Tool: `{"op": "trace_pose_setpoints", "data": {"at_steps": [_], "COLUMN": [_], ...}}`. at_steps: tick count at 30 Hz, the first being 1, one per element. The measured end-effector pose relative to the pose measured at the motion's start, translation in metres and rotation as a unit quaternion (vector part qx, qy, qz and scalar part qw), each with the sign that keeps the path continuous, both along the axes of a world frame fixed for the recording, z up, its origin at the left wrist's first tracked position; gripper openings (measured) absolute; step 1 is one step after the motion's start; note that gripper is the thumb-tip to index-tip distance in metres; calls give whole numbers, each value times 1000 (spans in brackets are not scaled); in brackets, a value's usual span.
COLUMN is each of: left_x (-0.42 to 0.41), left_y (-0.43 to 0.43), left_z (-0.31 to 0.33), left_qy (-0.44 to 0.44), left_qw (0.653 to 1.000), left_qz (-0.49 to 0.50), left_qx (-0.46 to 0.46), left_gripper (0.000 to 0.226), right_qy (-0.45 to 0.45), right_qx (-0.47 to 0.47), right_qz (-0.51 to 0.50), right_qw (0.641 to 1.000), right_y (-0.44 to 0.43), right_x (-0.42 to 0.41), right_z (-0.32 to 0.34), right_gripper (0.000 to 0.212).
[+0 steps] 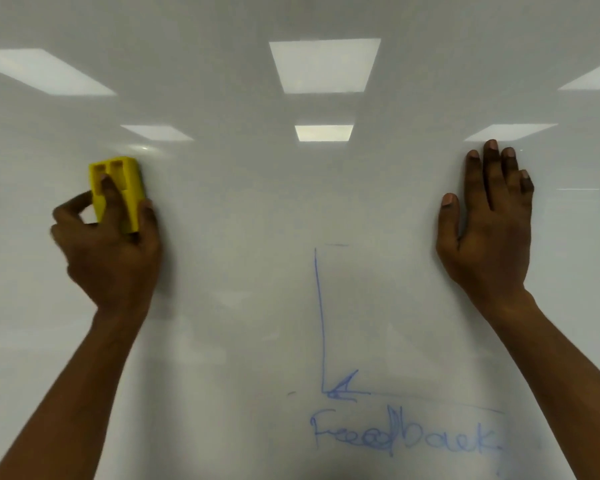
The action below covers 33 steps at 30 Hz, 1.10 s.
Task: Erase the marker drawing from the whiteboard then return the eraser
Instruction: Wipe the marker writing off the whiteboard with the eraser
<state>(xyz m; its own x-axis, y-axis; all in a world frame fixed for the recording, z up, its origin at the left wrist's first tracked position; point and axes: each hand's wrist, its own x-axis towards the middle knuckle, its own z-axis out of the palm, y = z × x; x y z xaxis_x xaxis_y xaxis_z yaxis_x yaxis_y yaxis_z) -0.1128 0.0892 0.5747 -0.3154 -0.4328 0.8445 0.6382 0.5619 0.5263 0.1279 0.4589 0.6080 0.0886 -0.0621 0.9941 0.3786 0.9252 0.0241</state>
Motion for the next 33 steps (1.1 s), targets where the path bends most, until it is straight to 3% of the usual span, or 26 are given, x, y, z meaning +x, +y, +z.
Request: {"op": "trace_pose_setpoints", "data": {"at_steps": [6,8,10,12,14,16,18,20,22,24,26,29,33], "left_x": [22,4,-16,-29,-25,-7,17,32,30,9,-16,-38,-13], "left_y": [33,13,-12,-27,-23,-2,26,49,48,28,-2,-34,-4], "left_z": [-21,-17,-9,0,3,-4,-21,-43,-47,-42,-33,-19,-23], "left_qy": [185,162,84,8,-16,5,69,172,240,217,128,11,37], "left_qw": [961,975,996,995,993,996,996,970,942,958,991,988,994], "left_qz": [1,3,-12,-38,-33,-47,-51,-40,-25,-12,-15,-34,-44], "left_qx": [-207,-152,-17,94,116,72,-36,-166,-232,-188,-36,151,92], "left_gripper": [53,53,54,56,57,63,64,55,51,52,55,57,52], "right_qy": [-7,-3,-1,-1,-3,0,-1,0,1,2,3,7,7], "right_qx": [2,10,11,6,3,4,4,6,9,15,19,13,8], "right_qz": [8,12,14,9,2,-3,-2,3,7,9,7,-4,-7], "right_qw": [1000,1000,1000,1000,1000,1000,1000,1000,1000,1000,1000,1000,1000], "right_y": [4,6,6,5,4,4,5,6,8,8,7,5,4], "right_x": [1,2,1,0,-1,-1,-1,-2,-1,0,0,-2,-3], "right_z": [0,0,0,-1,-1,0,0,0,0,0,0,-1,-1], "right_gripper": [60,59,59,59,60,60,60,60,60,59,59,59,59]}}
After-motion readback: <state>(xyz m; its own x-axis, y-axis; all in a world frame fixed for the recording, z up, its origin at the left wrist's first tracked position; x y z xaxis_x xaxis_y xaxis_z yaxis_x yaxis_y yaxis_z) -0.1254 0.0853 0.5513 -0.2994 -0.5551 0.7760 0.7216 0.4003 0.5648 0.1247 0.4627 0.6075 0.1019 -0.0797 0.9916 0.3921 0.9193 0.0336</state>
